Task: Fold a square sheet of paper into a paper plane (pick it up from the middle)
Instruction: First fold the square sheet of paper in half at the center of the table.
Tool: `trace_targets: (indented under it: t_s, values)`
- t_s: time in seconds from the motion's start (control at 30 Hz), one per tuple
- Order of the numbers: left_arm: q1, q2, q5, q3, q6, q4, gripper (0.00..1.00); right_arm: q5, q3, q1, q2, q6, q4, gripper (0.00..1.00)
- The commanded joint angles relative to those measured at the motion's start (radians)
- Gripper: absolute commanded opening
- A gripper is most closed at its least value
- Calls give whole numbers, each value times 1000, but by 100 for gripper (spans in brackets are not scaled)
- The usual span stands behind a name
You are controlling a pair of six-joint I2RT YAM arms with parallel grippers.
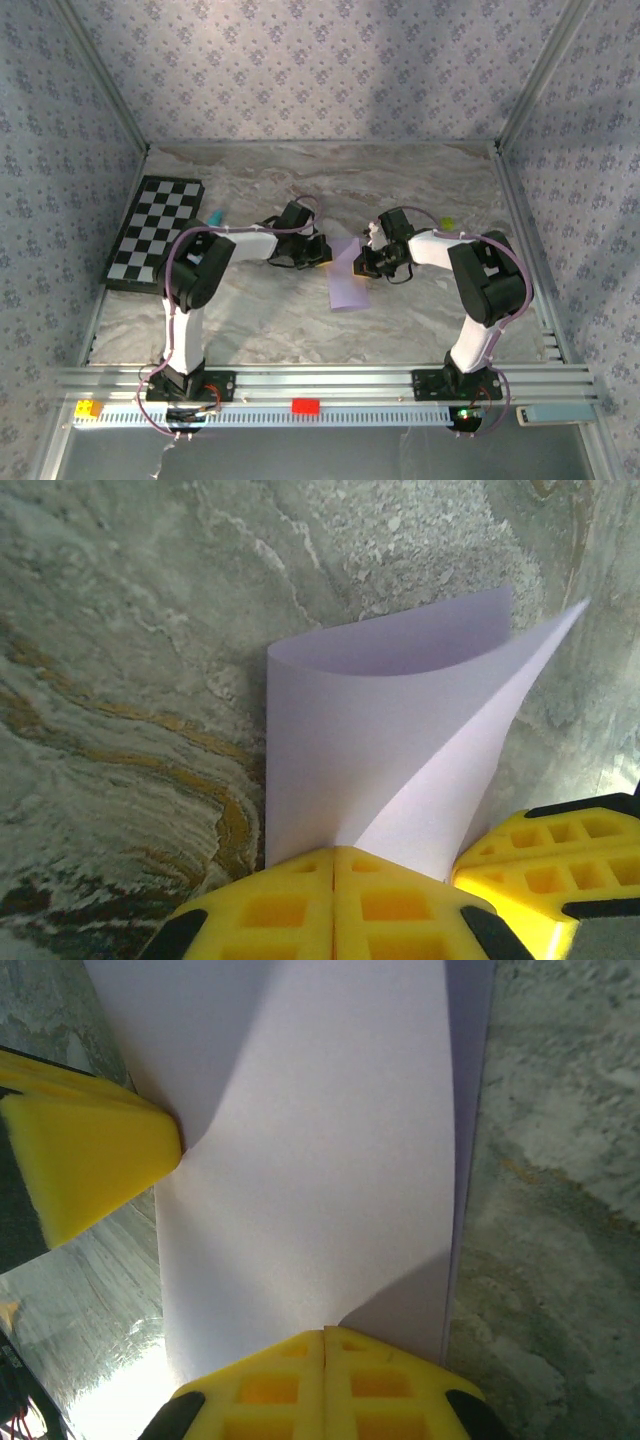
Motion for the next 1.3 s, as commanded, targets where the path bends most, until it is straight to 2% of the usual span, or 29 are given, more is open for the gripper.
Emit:
trace_targets:
  t_s: [0.0, 0.37, 0.6, 1.27]
  values:
    - [4, 37, -45, 2, 23, -59, 7, 111, -45, -3, 45, -17, -132, 0]
    - [16, 11, 12, 85, 20, -67, 7, 113, -41, -5, 43, -19, -136, 0]
    - [20, 77, 48, 136, 36, -77, 7, 112, -36, -6, 50, -17, -135, 0]
    - [96, 134, -55, 150, 6, -86, 6, 113, -43, -5, 42, -22, -142, 0]
